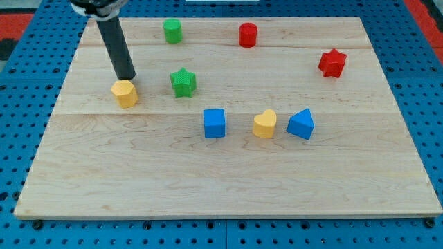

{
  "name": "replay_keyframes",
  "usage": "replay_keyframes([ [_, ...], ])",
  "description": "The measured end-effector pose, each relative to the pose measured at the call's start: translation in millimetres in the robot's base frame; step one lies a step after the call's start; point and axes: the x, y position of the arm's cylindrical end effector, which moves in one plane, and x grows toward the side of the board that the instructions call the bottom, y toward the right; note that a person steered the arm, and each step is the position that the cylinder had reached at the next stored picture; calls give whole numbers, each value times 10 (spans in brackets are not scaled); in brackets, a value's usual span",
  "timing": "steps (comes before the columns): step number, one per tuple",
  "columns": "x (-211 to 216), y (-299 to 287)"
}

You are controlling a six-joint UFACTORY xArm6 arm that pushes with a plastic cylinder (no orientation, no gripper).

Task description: Move the yellow hexagon down and right a bit

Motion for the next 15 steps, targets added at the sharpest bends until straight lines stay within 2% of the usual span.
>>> replay_keyframes([
  [1, -349, -111],
  [2, -451, -381],
  [3, -451, -709],
  [5, -452, -1008],
  [9, -452, -1042],
  [11, -258, -1042],
  [13, 70, -282],
  [15, 862, 70],
])
